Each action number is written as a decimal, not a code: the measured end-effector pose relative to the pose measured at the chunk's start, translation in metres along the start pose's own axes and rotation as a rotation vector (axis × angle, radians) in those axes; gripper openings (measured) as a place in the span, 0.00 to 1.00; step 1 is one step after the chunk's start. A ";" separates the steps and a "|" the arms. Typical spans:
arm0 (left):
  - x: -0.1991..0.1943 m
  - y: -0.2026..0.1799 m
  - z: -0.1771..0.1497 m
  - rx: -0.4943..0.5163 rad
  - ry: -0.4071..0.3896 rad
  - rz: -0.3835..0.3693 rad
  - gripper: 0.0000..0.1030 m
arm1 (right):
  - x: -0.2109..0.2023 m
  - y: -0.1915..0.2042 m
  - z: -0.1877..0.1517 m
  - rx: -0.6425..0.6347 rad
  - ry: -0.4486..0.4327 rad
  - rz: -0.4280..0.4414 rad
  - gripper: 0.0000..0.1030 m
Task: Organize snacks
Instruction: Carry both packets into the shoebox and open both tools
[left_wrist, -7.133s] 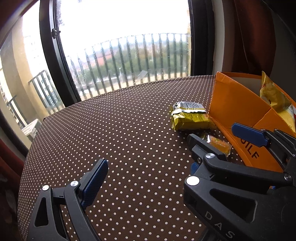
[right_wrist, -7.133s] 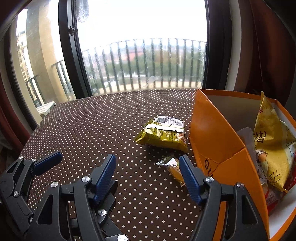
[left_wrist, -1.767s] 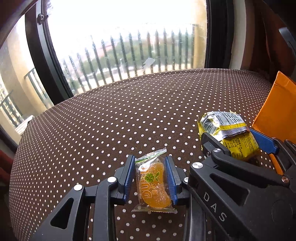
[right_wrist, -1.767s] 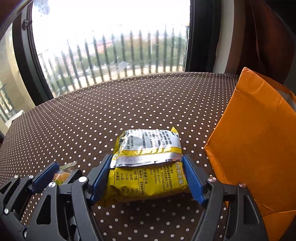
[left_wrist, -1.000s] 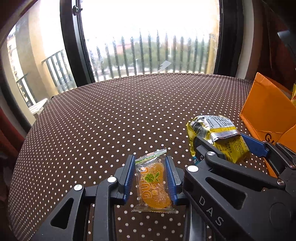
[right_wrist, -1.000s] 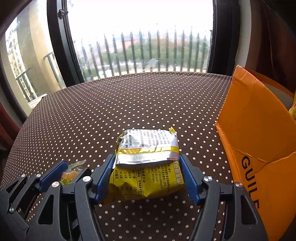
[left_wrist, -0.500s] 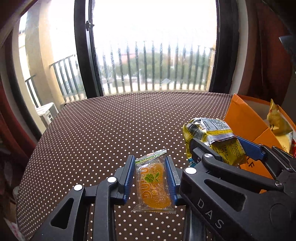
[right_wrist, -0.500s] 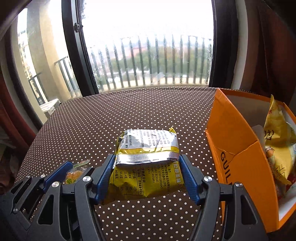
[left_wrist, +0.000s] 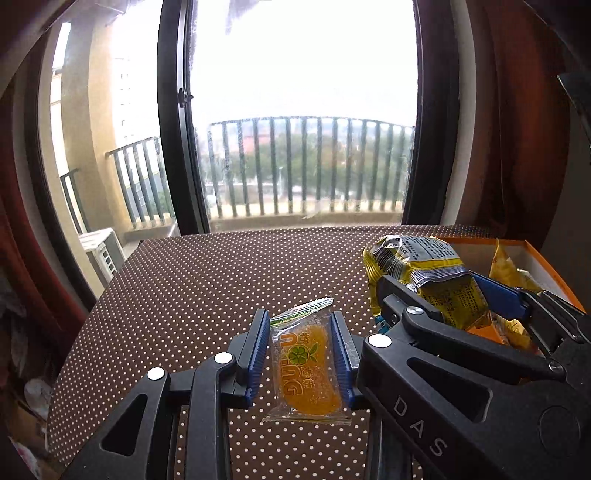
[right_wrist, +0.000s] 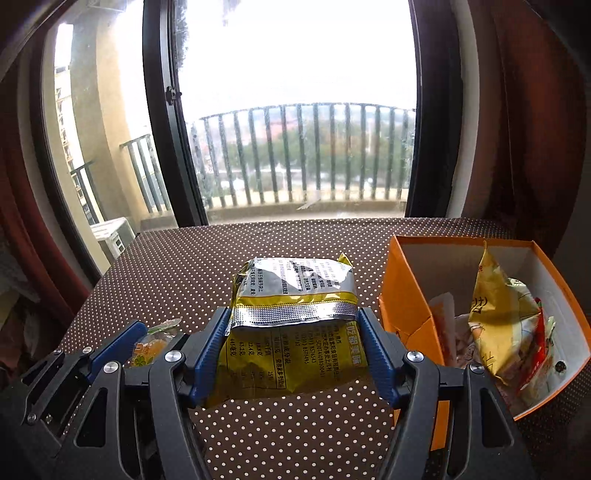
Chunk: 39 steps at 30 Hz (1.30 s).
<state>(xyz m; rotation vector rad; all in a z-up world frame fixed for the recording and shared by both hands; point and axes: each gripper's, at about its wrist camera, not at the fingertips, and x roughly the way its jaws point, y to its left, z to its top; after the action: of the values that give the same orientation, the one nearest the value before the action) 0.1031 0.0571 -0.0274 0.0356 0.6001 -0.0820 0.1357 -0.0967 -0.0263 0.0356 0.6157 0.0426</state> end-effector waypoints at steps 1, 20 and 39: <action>-0.003 -0.004 0.002 0.002 -0.008 -0.001 0.31 | -0.004 -0.005 0.002 0.001 -0.009 -0.001 0.69; -0.004 -0.059 0.024 0.051 -0.086 -0.097 0.31 | -0.038 -0.076 0.013 0.047 -0.107 -0.045 0.69; 0.053 -0.106 0.045 0.149 -0.058 -0.274 0.32 | -0.029 -0.155 0.017 0.158 -0.128 -0.177 0.69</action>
<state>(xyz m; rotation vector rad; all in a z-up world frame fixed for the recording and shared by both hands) 0.1628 -0.0550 -0.0209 0.0946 0.5371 -0.3925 0.1264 -0.2534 -0.0033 0.1351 0.4907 -0.1790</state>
